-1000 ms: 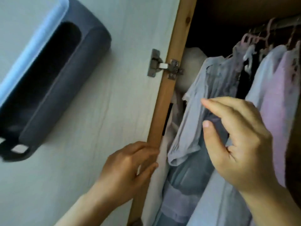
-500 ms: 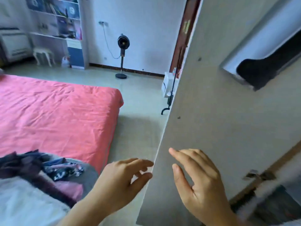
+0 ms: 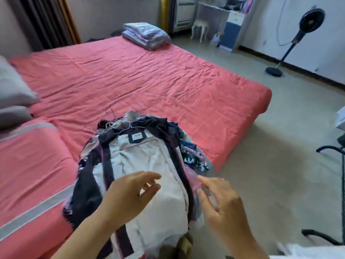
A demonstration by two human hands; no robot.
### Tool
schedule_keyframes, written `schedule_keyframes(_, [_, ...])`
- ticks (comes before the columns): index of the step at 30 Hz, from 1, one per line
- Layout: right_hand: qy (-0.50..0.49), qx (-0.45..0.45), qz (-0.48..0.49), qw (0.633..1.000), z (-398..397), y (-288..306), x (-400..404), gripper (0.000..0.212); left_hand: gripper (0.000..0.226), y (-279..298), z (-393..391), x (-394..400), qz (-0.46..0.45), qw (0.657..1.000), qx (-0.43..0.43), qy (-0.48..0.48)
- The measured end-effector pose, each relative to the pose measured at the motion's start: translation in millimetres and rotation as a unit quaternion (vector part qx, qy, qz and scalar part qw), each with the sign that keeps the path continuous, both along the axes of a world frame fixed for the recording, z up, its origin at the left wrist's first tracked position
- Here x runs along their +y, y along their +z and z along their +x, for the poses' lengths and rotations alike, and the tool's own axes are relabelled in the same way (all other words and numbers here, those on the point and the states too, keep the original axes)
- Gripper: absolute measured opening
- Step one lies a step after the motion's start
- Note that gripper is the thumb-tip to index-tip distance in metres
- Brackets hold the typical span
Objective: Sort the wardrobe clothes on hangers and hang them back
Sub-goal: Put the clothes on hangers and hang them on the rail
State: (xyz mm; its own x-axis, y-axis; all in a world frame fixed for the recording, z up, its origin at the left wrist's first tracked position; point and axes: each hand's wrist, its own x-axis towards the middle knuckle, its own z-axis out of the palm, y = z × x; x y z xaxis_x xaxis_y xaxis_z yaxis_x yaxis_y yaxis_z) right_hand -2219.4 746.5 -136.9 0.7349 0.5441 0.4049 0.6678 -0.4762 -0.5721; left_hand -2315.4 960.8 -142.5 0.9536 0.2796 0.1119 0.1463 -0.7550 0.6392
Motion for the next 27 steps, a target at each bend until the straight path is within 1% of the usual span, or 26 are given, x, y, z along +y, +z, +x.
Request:
schedule_keyframes(2, [0.038, 0.026, -0.014, 0.999, 15.3, -10.9, 27.7, 0.032, 0.021, -4.7, -3.4, 16.6, -0.005, 0.999, 0.01, 0.038])
schedule_keyframes(5, [0.089, 0.069, -0.039, 0.993, 46.8, -34.7, 73.5, 0.03, 0.034, -16.4, 2.3, 44.9, -0.026, 0.995, 0.024, 0.098])
schedule_keyframes(7, [0.124, 0.094, -0.055, 0.986, 69.7, -49.7, 99.1, 0.031, 0.038, -25.5, 12.2, 60.0, -0.038, 0.99, 0.036, 0.133])
schedule_keyframes(9, [0.148, 0.122, -0.08, 0.978, 103.0, -68.3, 128.3, 0.031, 0.041, -38.6, 31.4, 77.4, -0.046, 0.984, 0.053, 0.166])
schedule_keyframes(13, [0.173, 0.163, -0.147, 0.96, 182.2, -108.1, 189.2, 0.035, 0.048, -62.3, 85.9, 113.7, -0.064, 0.967, 0.115, 0.218])
schedule_keyframes(15, [0.185, 0.175, -0.176, 0.951, 220.5, -127.8, 219.0, 0.039, 0.046, -74.1, 115.2, 133.3, -0.076, 0.958, 0.146, 0.236])
schedule_keyframes(18, [0.202, 0.175, -0.214, 0.94, 267.4, -155.6, 264.3, 0.034, 0.023, -92.1, 148.8, 159.5, -0.086, 0.943, 0.196, 0.254])
schedule_keyframes(22, [0.214, 0.159, -0.277, 0.923, 306.6, -191.2, 319.4, 0.032, 0.023, -112.3, 173.7, 180.2, -0.12, 0.924, 0.23, 0.282])
schedule_keyframes(24, [0.213, 0.123, -0.302, 0.921, 319.3, -204.9, 343.0, 0.03, 0.023, -120.4, 178.4, 186.1, -0.134, 0.916, 0.238, 0.295])
schedule_keyframes(27, [0.221, 0.08, -0.356, 0.905, 333.3, -222.9, 374.2, 0.036, 0.021, -130.0, 178.9, 192.2, -0.149, 0.905, 0.238, 0.319])
